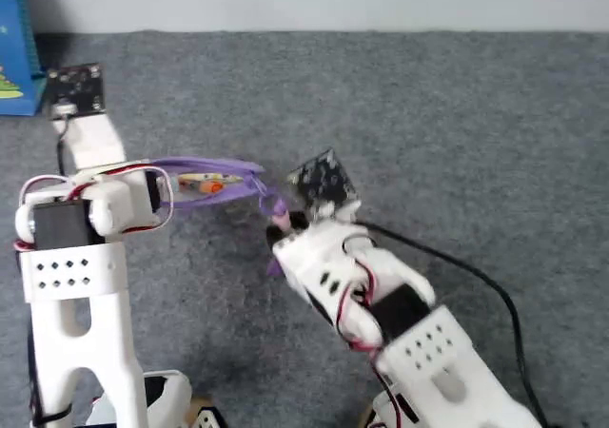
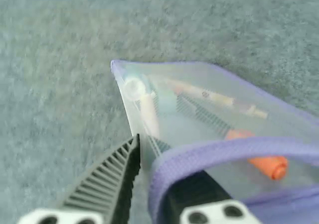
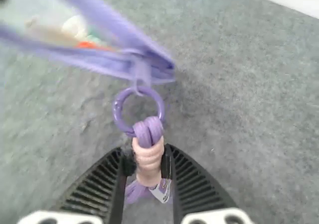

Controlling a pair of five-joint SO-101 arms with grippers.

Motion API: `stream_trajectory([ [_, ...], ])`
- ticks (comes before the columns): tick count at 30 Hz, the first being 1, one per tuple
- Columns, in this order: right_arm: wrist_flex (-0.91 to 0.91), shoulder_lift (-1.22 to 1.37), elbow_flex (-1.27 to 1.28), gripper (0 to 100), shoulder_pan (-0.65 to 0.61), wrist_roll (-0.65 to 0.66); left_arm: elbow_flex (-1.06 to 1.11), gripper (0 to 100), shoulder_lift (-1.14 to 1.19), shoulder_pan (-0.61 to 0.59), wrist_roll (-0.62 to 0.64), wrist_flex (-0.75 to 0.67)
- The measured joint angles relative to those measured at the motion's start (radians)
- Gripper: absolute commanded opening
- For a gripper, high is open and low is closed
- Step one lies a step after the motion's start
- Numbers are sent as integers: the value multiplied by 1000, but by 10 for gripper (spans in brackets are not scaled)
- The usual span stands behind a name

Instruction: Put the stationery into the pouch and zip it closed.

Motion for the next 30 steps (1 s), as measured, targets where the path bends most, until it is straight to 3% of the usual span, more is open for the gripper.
stream_trajectory([
  [6, 173, -193, 5, 8, -92, 14, 0, 182, 0, 161, -66, -66],
  [13, 358, -365, 6, 8, -155, 14, -2, 265, 0, 354, -83, -132],
  [23, 526, -598, 6, 8, -160, 14, -2, 273, 0, 609, -83, -184],
  [30, 598, -770, 89, 8, -160, 14, 0, 273, 2, 720, -83, -184],
])
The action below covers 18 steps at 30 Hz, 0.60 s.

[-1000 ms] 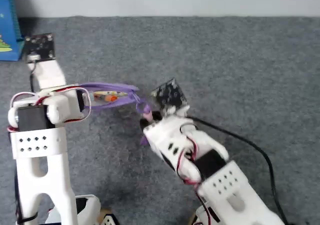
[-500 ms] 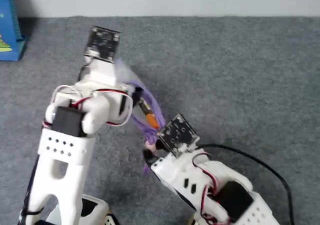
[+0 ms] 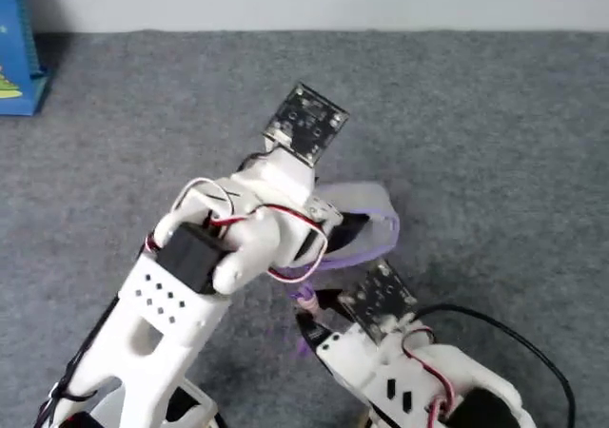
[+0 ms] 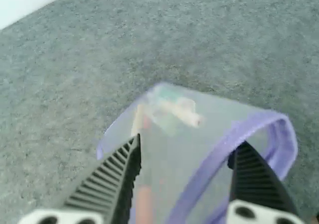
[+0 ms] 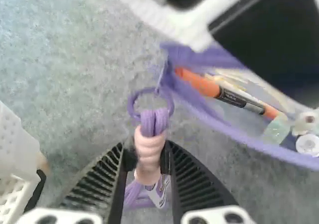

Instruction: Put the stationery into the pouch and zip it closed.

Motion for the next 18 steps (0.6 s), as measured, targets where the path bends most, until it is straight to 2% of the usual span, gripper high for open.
stream_trajectory([
  [4, 40, -74, 3, 8, 2, 0, -21, 273, -12, -2, 0, 58],
  [12, 51, -89, 3, 8, 144, 6, -164, 273, -180, -15, -5, 295],
  [18, 41, -89, 2, 8, 150, 6, -173, 273, -258, -91, -84, 377],
])
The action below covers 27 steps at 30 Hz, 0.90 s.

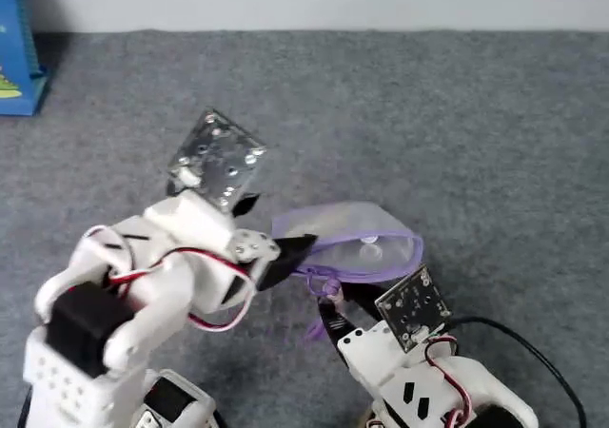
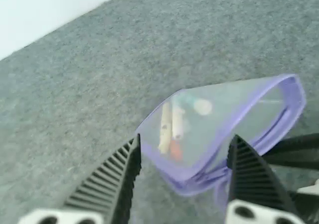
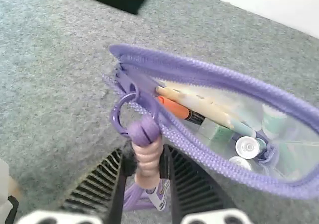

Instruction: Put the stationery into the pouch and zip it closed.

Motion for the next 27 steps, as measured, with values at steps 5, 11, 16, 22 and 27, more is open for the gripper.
stream_trajectory([
  [5, -15, 0, -9, 8, 35, 0, 2, 273, -32, -55, -121, 77],
  [11, -9, 0, -86, 8, 110, 0, 115, 312, -41, -63, -250, 95],
  [16, 12, 0, -94, 8, 112, 0, 198, 322, -40, -63, -324, 95],
  [22, 12, 0, -94, 8, 118, 0, 216, 322, -40, -52, -384, 95],
  [27, 12, 0, -94, 8, 118, 0, 293, 322, -40, 48, -391, 89],
])
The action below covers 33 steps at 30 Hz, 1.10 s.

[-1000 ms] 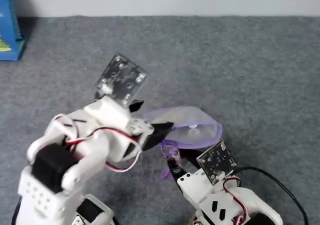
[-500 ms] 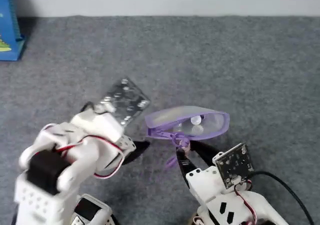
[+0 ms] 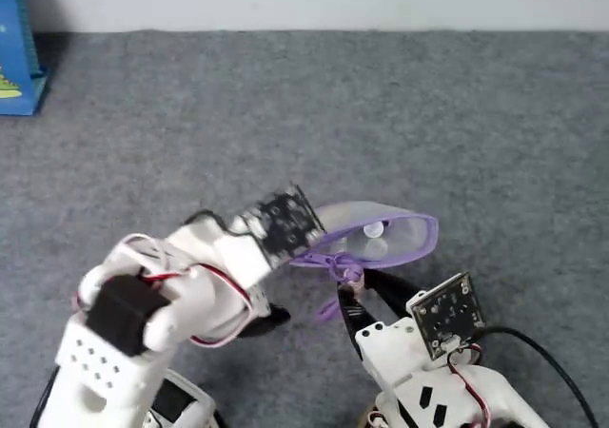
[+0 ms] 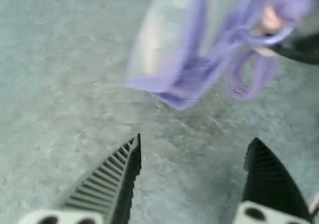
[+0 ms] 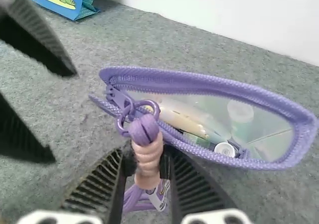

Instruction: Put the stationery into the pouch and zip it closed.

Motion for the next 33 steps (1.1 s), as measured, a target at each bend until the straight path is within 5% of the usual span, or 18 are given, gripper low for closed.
stream_trajectory([
  [11, 37, 0, -2, 8, 0, 0, 130, 321, 0, 32, 49, -285],
  [24, 40, 0, -66, 8, 0, 0, 198, 320, 2, 41, 63, -348],
  [33, 57, -2, -75, 8, 0, 0, 252, 320, 2, 40, 198, -470],
])
